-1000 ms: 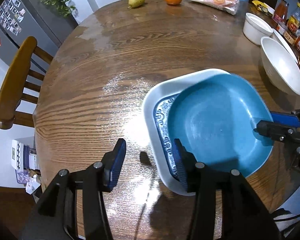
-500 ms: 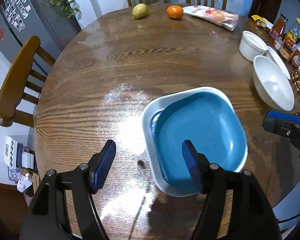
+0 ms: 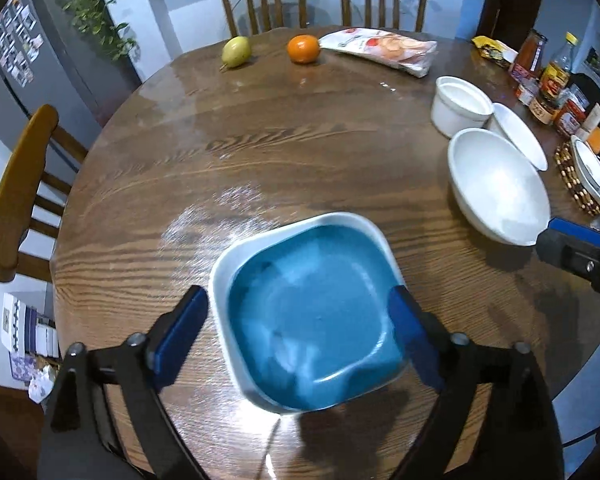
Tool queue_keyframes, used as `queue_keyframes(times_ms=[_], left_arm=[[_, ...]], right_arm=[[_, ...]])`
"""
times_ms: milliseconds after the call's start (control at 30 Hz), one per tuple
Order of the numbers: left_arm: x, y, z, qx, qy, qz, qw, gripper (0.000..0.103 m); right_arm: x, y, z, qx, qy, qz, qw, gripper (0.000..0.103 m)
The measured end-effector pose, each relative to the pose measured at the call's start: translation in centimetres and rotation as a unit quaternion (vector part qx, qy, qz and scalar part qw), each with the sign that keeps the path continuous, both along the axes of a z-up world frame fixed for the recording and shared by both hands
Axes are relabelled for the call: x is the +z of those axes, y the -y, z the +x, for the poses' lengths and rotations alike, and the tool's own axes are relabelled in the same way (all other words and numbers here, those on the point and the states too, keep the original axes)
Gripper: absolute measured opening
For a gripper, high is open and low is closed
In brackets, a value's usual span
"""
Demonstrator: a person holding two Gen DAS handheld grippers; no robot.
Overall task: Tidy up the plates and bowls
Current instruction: 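Open both tools to release the teal dish and withdraw, then move both tools to the large white bowl and grip its rim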
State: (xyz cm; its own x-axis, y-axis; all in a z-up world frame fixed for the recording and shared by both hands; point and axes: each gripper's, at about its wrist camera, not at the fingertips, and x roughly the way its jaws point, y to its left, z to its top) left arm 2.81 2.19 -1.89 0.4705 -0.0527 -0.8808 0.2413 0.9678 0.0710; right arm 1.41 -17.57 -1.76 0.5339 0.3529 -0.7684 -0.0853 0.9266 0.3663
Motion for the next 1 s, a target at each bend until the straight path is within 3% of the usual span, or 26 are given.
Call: queue_keyframes(times_ms=[67, 133, 533, 733, 1000], left_arm=[[0.2, 1.0, 0.0, -0.010, 0.001, -0.002, 1.0000, 0.097], [0.4, 1.8, 0.0, -0.014, 0.001, -0.006, 0.9999, 0.101], [0.1, 7.5, 2.9, -0.036, -0.023, -0.065, 0.9970, 0.102], [-0.6, 10.1, 4.9, -0.040, -0.011, -0.040, 0.9983, 0.102], [-2.4, 12.3, 6.6, -0.052, -0.019, -0.015, 0.9983, 0.100]], right_arm=[[0.0, 1.4, -0.2, -0.015, -0.002, 0.005, 1.000, 0.073], [0.2, 2.8, -0.5, -0.032, -0.002, 0.008, 0.999, 0.076], [-1.3, 9.8, -1.5, -0.123, -0.037, 0.039, 0.991, 0.077], [-3.1, 10.8, -0.8, -0.133, -0.061, 0.035, 0.989, 0.077], [-4.0, 10.9, 1.0, -0.131, -0.053, 0.042, 0.989, 0.077]])
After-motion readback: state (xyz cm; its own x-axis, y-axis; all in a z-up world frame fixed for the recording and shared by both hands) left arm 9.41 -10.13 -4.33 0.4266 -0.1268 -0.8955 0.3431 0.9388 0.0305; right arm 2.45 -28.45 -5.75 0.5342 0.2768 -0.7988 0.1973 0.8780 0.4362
